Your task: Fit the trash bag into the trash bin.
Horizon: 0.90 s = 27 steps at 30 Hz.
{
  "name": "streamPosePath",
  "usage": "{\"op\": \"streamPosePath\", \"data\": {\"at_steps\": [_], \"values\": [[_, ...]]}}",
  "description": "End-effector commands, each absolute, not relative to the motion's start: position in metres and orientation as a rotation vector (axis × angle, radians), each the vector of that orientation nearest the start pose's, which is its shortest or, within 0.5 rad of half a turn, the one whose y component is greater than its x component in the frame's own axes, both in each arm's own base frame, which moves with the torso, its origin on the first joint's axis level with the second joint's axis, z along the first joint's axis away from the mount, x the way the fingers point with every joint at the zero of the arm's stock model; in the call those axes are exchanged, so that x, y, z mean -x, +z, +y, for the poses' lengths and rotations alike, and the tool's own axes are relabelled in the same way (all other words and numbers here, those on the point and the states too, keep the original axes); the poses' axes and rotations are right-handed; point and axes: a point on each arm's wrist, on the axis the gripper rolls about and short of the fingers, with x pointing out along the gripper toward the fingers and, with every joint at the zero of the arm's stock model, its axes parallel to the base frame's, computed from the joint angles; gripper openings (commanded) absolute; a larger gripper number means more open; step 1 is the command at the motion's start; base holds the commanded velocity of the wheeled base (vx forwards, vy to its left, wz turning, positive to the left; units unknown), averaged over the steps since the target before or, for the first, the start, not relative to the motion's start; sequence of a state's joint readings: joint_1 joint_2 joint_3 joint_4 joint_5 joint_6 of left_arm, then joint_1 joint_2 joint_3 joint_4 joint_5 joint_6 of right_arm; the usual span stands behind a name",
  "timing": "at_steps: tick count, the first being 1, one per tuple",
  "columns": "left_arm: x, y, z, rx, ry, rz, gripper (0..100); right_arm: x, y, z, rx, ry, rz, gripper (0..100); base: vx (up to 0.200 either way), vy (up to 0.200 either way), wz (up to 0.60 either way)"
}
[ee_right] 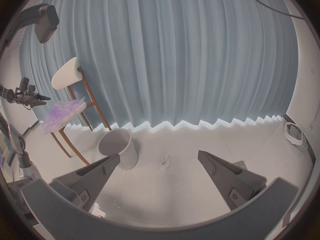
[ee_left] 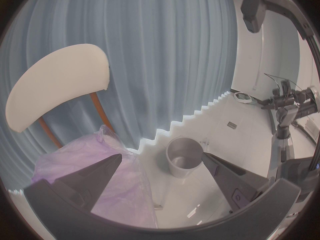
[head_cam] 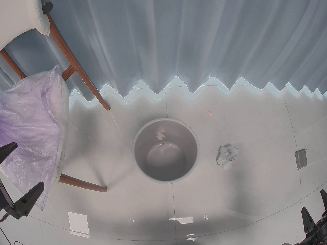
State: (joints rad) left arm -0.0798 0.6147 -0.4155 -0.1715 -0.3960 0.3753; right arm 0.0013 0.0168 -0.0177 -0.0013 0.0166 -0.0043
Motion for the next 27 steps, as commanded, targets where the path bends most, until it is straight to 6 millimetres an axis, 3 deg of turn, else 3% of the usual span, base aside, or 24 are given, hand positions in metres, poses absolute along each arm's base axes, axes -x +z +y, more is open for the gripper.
{"op": "streamPosePath", "data": {"at_steps": [1,13,18,27], "values": [[-0.056,0.209,-0.016,-0.388,-0.528,-0.021,100,0.023,0.076,0.000,0.005,0.018,0.001,100,0.000,0.000,0.00],[-0.081,0.216,-0.021,-0.475,-0.402,0.058,100,0.023,0.076,0.000,0.005,0.018,0.000,100,0.000,0.000,0.00],[-0.091,0.217,-0.031,-0.495,-0.461,0.081,100,0.023,0.076,0.000,0.005,0.018,0.000,100,0.000,0.000,0.00],[-0.137,0.214,-0.048,-0.522,-0.361,0.244,100,0.023,0.076,0.000,0.005,0.018,0.001,100,0.000,0.000,0.00]]}}
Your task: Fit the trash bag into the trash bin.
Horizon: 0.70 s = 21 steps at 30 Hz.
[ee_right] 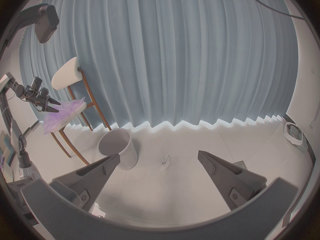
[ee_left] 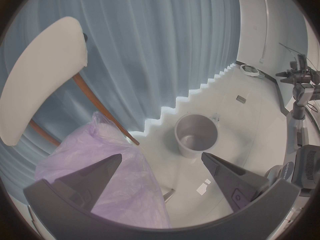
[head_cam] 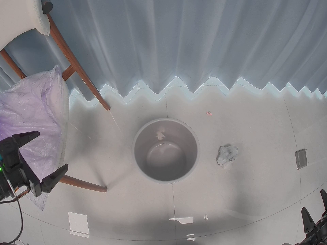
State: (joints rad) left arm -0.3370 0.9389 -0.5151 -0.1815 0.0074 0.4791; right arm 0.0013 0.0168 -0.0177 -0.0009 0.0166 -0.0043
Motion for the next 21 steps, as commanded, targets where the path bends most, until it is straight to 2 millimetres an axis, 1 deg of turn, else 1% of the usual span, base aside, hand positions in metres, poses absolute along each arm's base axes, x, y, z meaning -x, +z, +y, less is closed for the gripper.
{"op": "streamPosePath", "data": {"at_steps": [1,4,9,10,13,15,21], "values": [[-0.145,0.216,-0.050,-0.500,-0.344,0.259,100,0.023,0.076,0.000,0.005,0.018,0.000,100,0.000,0.000,0.00],[-0.160,0.224,-0.055,-0.443,-0.315,0.268,100,0.023,0.076,0.000,0.005,0.018,0.000,100,0.000,0.000,0.00],[-0.184,0.221,-0.061,-0.390,-0.250,0.334,100,0.023,0.076,0.000,0.005,0.018,0.000,100,0.000,0.000,0.00],[-0.184,0.221,-0.061,-0.390,-0.250,0.334,100,0.023,0.076,0.000,0.005,0.018,0.000,100,0.000,0.000,0.00],[-0.196,0.216,-0.059,-0.386,-0.161,0.368,100,0.023,0.076,0.000,0.005,0.018,0.000,100,0.000,0.000,0.00],[-0.201,0.218,-0.055,-0.393,-0.104,0.355,100,0.023,0.076,0.000,0.005,0.018,0.000,100,0.000,0.000,0.00],[-0.212,0.224,-0.053,-0.400,-0.035,0.322,100,0.023,0.076,0.000,0.005,0.018,0.000,100,0.000,0.000,0.00]]}}
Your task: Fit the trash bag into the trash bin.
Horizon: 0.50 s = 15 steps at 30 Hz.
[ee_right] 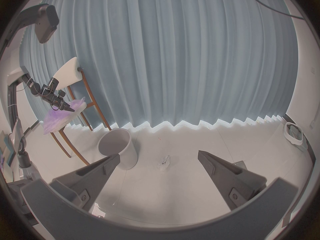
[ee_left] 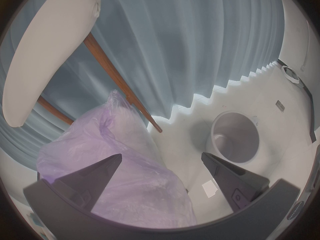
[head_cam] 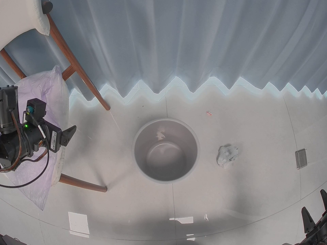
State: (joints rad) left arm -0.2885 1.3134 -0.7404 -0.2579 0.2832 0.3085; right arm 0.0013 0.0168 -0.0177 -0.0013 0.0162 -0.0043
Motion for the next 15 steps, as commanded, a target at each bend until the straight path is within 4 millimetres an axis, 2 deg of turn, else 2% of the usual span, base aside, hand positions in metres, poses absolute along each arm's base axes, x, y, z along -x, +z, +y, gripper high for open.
{"op": "streamPosePath", "data": {"at_steps": [1,11,15], "values": [[-0.214,0.223,-0.053,-0.401,-0.032,0.327,100,0.023,0.076,0.000,0.005,0.018,0.000,100,0.000,0.000,0.00],[-0.234,0.221,-0.055,-0.427,0.015,0.353,100,0.023,0.076,0.000,0.005,0.018,0.000,100,0.000,0.000,0.00],[-0.237,0.224,-0.047,-0.501,0.042,0.337,100,0.023,0.076,0.000,0.005,0.018,0.001,100,0.000,0.000,0.00]]}}
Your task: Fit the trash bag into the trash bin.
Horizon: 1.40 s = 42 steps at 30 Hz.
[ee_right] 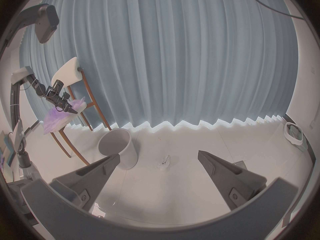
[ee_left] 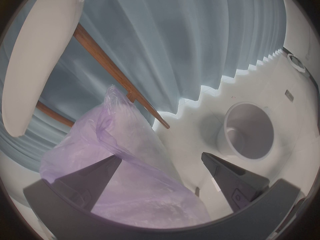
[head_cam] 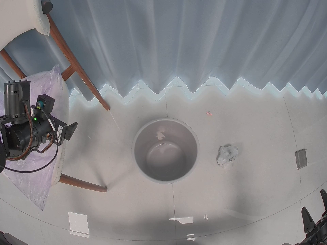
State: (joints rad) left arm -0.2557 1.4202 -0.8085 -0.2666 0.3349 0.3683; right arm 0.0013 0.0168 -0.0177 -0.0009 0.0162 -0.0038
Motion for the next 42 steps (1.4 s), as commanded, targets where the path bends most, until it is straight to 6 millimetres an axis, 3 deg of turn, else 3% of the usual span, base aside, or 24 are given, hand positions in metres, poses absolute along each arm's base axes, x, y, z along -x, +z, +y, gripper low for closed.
{"op": "streamPosePath", "data": {"at_steps": [1,17,18,29,35,42], "values": [[-0.238,0.225,-0.045,-0.518,0.048,0.323,100,0.023,0.076,0.000,0.005,0.018,0.000,100,0.000,0.000,0.00],[-0.239,0.219,-0.040,-0.541,0.067,0.318,100,0.023,0.076,0.000,0.005,0.018,0.000,100,0.000,0.000,0.00],[-0.239,0.219,-0.040,-0.542,0.067,0.319,0,0.023,0.076,0.000,0.005,0.018,0.000,100,0.000,0.000,0.00],[-0.236,0.223,-0.038,-0.527,0.068,0.304,0,0.023,0.076,0.000,0.005,0.018,0.000,100,0.000,0.000,0.00],[-0.220,0.237,-0.038,-0.475,0.011,0.228,0,0.023,0.076,0.000,0.005,0.018,0.000,100,0.000,0.000,0.00],[-0.196,0.250,-0.037,-0.300,-0.138,0.142,0,0.023,0.076,0.000,0.005,0.018,0.000,100,0.000,0.000,0.00]]}}
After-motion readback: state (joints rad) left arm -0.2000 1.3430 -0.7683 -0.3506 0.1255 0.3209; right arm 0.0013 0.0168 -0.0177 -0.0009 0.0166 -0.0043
